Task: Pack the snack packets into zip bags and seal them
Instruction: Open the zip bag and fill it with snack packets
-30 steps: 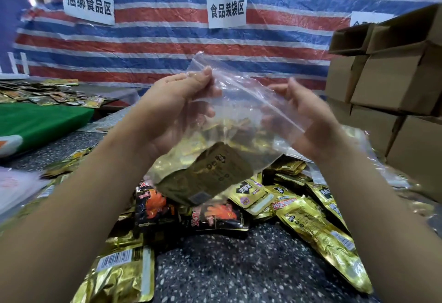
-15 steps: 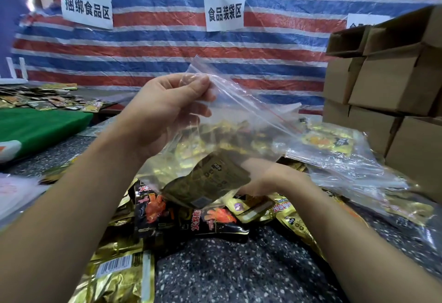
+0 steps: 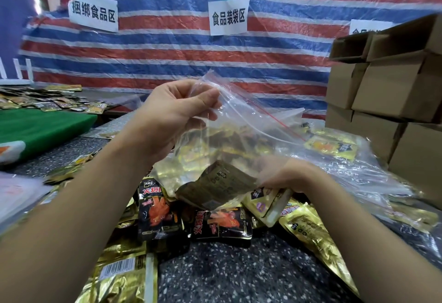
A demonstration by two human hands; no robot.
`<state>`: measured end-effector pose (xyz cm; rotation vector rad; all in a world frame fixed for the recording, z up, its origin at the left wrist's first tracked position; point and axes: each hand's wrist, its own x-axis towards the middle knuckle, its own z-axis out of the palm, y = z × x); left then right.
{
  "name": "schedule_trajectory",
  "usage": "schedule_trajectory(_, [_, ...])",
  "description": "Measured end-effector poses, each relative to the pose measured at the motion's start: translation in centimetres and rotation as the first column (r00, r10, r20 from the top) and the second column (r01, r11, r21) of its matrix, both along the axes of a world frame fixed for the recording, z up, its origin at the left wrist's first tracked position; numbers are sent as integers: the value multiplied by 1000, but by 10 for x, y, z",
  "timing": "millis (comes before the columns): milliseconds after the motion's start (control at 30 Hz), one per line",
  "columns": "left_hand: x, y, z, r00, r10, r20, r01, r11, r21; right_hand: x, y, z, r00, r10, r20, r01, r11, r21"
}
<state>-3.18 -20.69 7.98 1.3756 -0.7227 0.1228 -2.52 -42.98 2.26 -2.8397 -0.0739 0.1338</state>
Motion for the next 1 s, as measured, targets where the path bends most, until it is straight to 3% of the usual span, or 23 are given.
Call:
schedule_trajectory(67, [1,0,-1,1000,9,1,-9,1000,12,-1,-10,7,1000,-20,17,18,996,84])
schedule_trajectory(167, [2,-1,-2,1000,24,2,-24,999,21,-5,-21,19,996,-66,58,30,879,475])
schedule_trajectory(267, [2,-4,-4,1000,24,5,-24,999,45,-6,-23,33,951,-263,162,22,580,814])
schedule_trajectory(333, [3,-6,-6,1000,30,6,-30,998,54,-9,-22,45,948,-287,133,-54,268,962])
schedule_trajectory(367, [3,-8,-8,999,33,6,-34,998,58,-12,-22,50,956,-253,146,-119,120,986])
schedule_trajectory(433, [3,-11,-10,999,45,7,-45,996,74,-21,-24,63,948,-237,211,-238,-89,967])
schedule_trajectory(500, [4,-14,-12,999,54,6,-55,995,86,-31,-25,74,923,-270,275,-341,-239,909])
schedule_trajectory(567, [4,-15,-13,998,56,-1,-56,995,82,-40,-22,84,900,-278,336,-416,-320,851])
schedule_trajectory(700, [5,-14,-13,998,67,-5,-66,997,49,-53,-11,90,862,-272,428,-492,-243,836])
schedule_trajectory(867, [7,-14,-11,991,127,-47,-129,990,-54,-56,2,89,768,-284,575,-573,99,814])
schedule_trajectory(1000, [9,-14,-11,984,164,-68,-169,982,-85,-55,7,85,736,-206,645,-575,312,756])
